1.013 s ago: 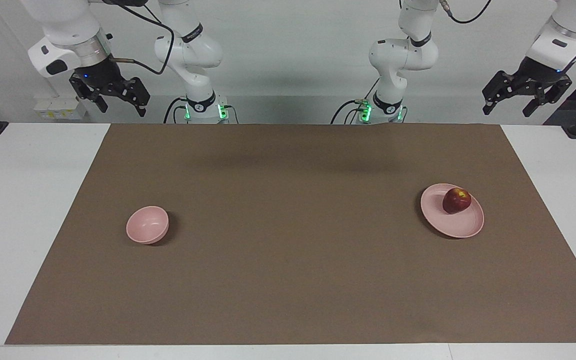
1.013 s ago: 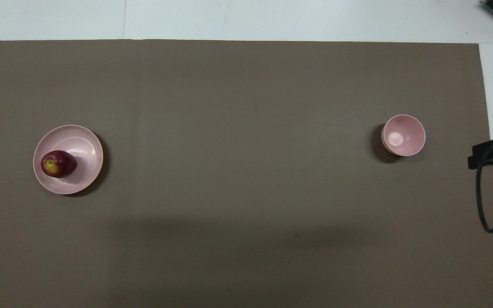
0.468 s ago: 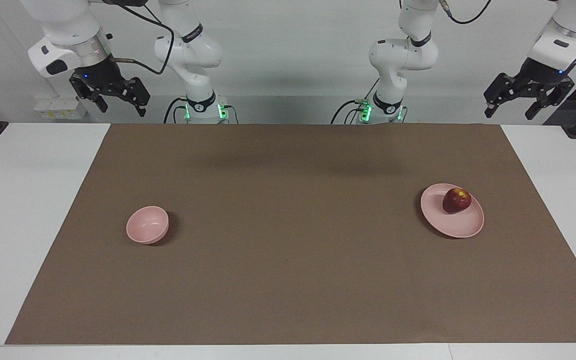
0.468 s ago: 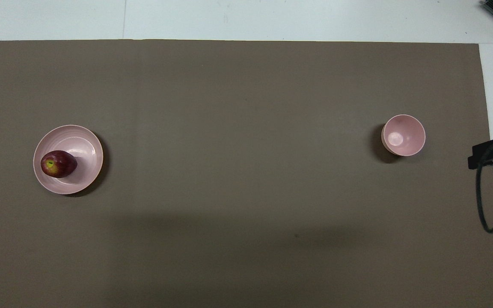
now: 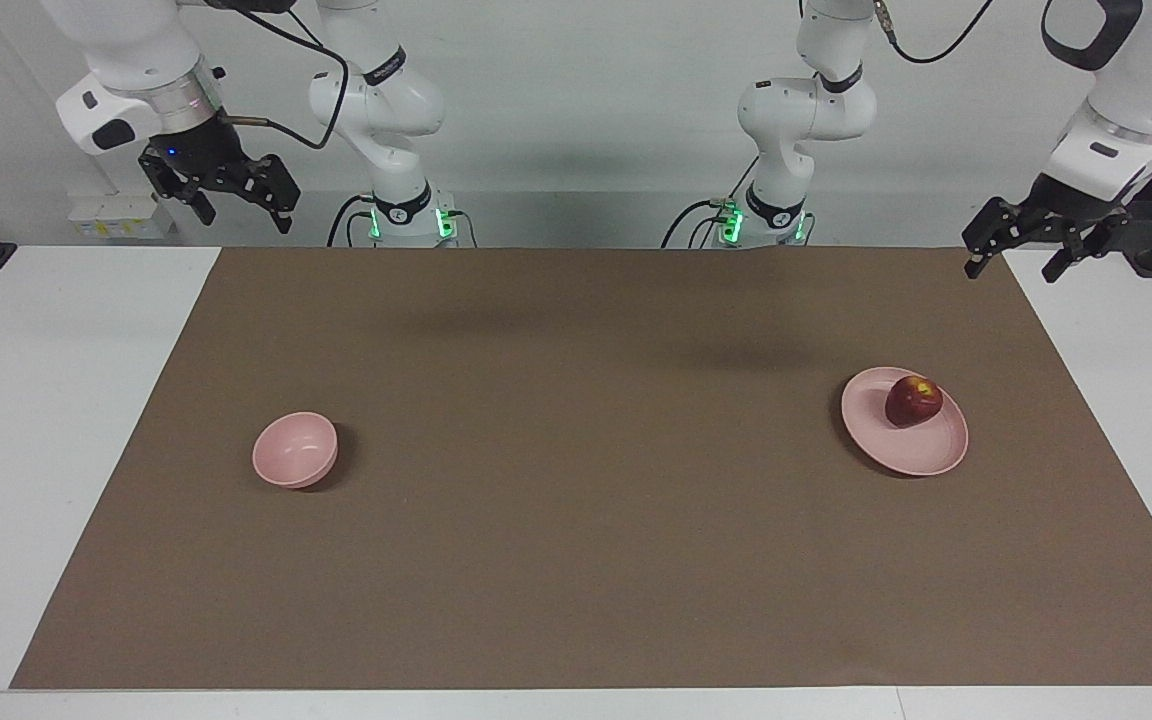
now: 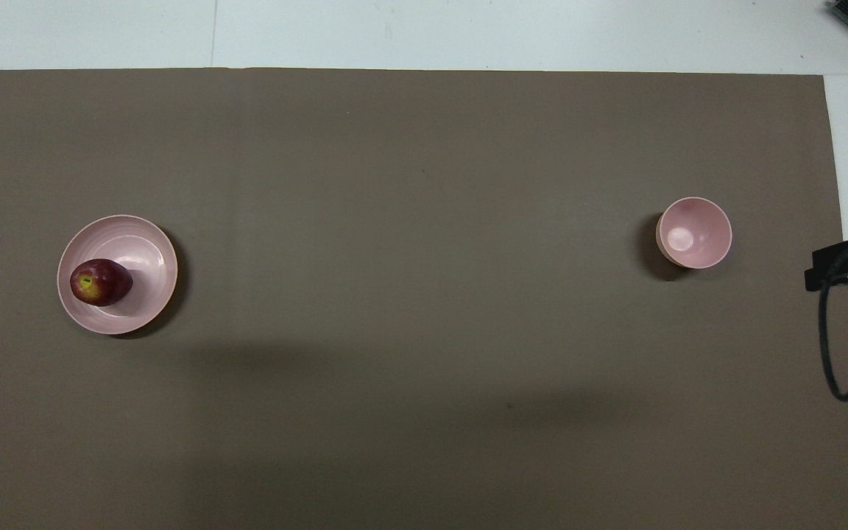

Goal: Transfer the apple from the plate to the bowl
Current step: 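Reach the left gripper down onto the red apple on the plate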

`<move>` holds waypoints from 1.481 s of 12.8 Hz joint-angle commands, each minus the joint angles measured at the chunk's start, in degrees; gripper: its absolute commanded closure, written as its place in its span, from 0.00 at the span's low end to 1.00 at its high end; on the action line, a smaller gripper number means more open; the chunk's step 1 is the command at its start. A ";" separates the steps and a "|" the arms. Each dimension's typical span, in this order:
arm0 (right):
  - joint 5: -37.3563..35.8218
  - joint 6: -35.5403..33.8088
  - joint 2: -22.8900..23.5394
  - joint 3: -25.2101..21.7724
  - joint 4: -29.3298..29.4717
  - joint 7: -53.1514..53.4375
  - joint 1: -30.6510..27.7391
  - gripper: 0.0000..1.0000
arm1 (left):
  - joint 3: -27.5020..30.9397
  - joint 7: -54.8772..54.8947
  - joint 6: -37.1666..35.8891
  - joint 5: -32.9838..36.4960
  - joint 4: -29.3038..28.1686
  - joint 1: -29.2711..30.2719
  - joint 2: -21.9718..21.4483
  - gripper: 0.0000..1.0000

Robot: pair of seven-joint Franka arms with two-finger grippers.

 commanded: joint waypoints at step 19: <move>1.15 -0.01 -0.92 0.13 -0.71 -0.22 -0.57 0.00 | -0.23 9.35 37.29 -9.63 -28.68 5.83 5.21 0.00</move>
